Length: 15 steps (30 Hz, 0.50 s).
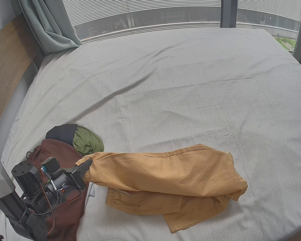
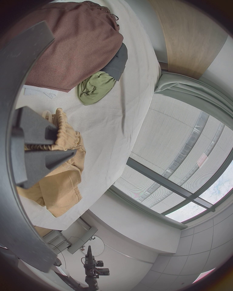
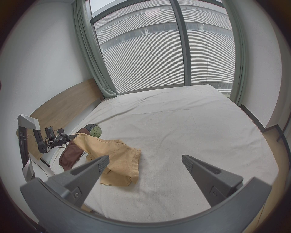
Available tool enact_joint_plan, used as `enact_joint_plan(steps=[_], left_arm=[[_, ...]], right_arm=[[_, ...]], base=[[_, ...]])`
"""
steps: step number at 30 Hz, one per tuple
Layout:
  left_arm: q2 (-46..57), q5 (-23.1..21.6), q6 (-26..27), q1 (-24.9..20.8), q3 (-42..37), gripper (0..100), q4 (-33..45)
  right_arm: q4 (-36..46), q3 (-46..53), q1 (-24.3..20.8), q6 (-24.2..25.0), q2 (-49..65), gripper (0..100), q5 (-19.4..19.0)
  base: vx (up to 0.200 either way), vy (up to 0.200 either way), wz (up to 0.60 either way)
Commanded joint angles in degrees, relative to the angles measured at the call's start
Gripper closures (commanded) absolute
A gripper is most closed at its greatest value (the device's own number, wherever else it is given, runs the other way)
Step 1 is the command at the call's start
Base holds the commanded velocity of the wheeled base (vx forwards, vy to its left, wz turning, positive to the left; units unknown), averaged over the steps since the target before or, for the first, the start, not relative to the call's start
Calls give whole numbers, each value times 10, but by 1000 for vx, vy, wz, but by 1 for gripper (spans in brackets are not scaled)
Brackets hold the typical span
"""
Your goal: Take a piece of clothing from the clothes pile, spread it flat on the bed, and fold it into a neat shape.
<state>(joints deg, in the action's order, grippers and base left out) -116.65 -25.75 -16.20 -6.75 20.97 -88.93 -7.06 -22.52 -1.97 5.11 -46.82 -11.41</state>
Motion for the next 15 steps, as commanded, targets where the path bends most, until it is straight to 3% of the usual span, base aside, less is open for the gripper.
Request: enact_joint_plan(steps=[1, 8, 15], left_arm=[[0, 0, 0, -2, -1, 100, 0], [0, 0, 0, -2, -3, 100, 0], [-2, 0, 0, 1, -3, 100, 0]], right_arm=[[-2, -41, -2, -12, -75, 0, -2], [-59, -53, -15, -7, -144, 0, -14], [-104, -40, -15, 24, -215, 0, -55]], base=[[0, 0, 0], [0, 0, 0], [0, 0, 0]])
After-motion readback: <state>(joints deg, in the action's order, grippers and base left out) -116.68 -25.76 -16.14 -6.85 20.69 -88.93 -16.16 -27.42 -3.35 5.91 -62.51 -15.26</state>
